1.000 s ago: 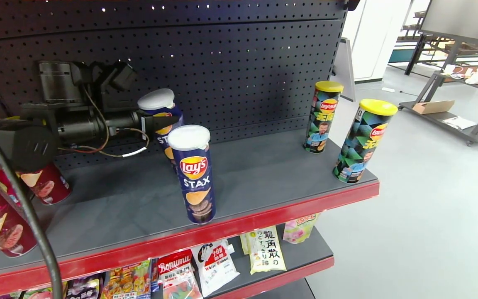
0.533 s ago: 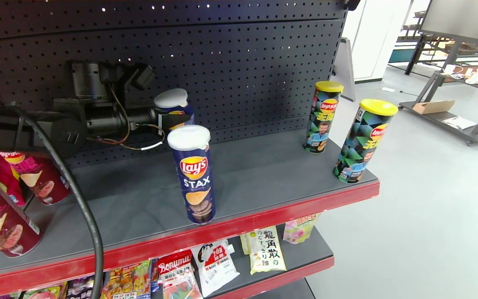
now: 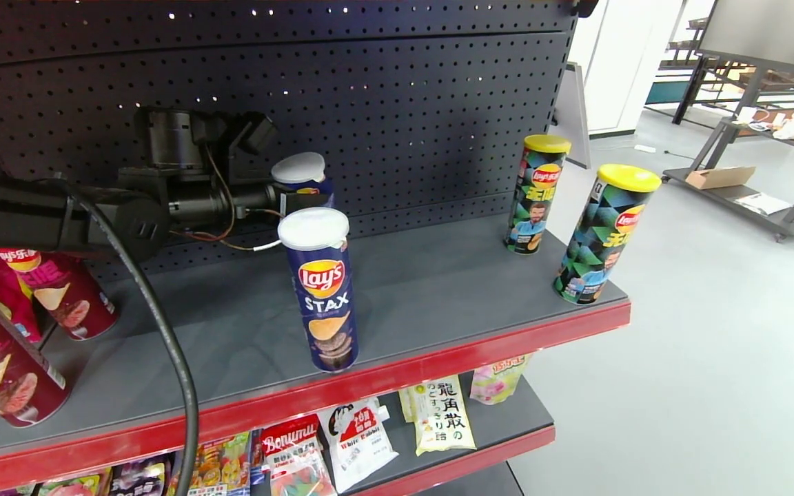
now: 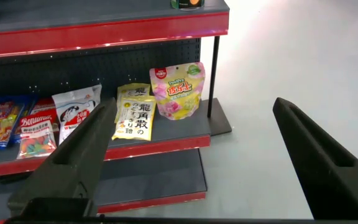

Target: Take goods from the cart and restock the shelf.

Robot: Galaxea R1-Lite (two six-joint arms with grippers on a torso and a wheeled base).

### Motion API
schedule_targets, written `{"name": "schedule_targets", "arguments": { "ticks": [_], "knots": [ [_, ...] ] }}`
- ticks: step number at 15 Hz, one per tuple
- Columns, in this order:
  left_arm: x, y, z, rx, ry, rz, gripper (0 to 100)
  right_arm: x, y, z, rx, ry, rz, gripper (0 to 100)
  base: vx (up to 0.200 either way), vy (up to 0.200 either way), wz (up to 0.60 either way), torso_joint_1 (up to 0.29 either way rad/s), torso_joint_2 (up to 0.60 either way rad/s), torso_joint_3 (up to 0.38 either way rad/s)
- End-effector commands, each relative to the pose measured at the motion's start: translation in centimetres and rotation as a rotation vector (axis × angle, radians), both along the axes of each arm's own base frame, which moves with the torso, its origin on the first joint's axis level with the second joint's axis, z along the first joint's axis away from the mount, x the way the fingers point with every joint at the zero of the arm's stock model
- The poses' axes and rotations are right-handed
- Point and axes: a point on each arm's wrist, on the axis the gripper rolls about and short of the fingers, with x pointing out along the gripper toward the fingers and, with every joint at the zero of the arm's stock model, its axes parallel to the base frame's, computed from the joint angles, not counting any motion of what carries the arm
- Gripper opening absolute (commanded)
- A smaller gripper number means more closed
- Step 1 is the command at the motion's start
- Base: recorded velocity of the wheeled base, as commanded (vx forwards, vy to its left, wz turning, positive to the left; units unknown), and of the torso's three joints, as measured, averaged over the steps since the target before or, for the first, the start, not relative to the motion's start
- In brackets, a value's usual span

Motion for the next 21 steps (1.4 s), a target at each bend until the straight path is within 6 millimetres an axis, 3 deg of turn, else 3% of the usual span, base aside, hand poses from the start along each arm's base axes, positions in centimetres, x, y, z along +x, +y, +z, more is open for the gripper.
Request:
{"name": "schedule_targets", "arguments": {
  "ticks": [1, 15, 16, 21],
  "knots": [
    [0.18, -0.02, -0.28, 0.004, 0.005, 0.013, 0, 0.01, 0.0, 0.0, 0.0, 0.001, 0.001, 100, 0.0, 0.0, 0.0, 0.0, 0.0, 0.0],
    [-0.09, -0.34, -1.09, 0.057, 0.041, -0.006, 0, 0.01, 0.0, 0.0, 0.0, 0.001, 0.001, 100, 0.0, 0.0, 0.0, 0.0, 0.0, 0.0],
    [-0.08, -0.34, -1.05, 0.057, 0.039, -0.006, 100, 0.01, 0.0, 0.0, 0.0, 0.001, 0.001, 100, 0.0, 0.0, 0.0, 0.0, 0.0, 0.0],
    [-0.32, -0.28, -0.91, 0.05, 0.046, -0.001, 100, 0.01, 0.0, 0.0, 0.0, 0.001, 0.001, 100, 0.0, 0.0, 0.0, 0.0, 0.0, 0.0]
  ]
}}
